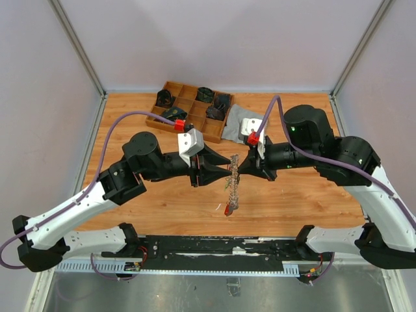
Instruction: Put the keys on the keyring
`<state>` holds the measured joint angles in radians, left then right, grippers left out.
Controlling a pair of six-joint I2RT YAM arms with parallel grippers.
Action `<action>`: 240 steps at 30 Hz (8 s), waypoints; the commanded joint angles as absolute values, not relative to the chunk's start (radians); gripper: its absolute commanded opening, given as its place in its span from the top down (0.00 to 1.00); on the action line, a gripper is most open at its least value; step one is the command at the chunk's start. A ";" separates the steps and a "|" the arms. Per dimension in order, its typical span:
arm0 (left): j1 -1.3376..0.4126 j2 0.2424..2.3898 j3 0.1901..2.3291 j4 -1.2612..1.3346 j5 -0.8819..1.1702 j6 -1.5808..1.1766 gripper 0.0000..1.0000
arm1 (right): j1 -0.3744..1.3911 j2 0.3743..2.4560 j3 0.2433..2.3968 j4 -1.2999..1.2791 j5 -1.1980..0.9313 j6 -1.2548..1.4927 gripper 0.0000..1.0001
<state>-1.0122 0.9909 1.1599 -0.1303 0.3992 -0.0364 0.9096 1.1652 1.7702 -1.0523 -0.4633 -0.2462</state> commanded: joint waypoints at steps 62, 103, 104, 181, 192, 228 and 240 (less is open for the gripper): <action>-1.021 0.916 1.096 0.026 0.306 -0.076 1.00 | 1.005 0.743 1.249 -0.266 -0.085 0.261 0.66; -1.021 0.913 1.057 0.055 0.176 -0.068 1.00 | 1.004 0.775 1.104 -0.169 0.007 0.729 0.98; -1.021 0.913 1.056 0.056 0.177 -0.068 1.00 | 1.005 0.774 1.103 -0.169 0.010 0.729 0.99; -1.021 0.902 1.078 0.162 0.467 -0.164 0.99 | 1.005 0.783 1.143 -0.133 -0.462 0.081 0.85; -1.021 0.911 1.079 0.164 0.501 -0.167 0.99 | 1.005 0.786 1.159 -0.133 -0.460 0.081 1.00; -1.021 1.038 1.270 -0.270 0.351 0.033 0.62 | 1.006 1.241 1.903 -1.225 -0.255 -0.236 1.00; -1.021 1.099 1.298 -0.331 0.383 0.088 0.60 | 1.006 1.268 1.898 -1.230 -0.278 -0.225 1.00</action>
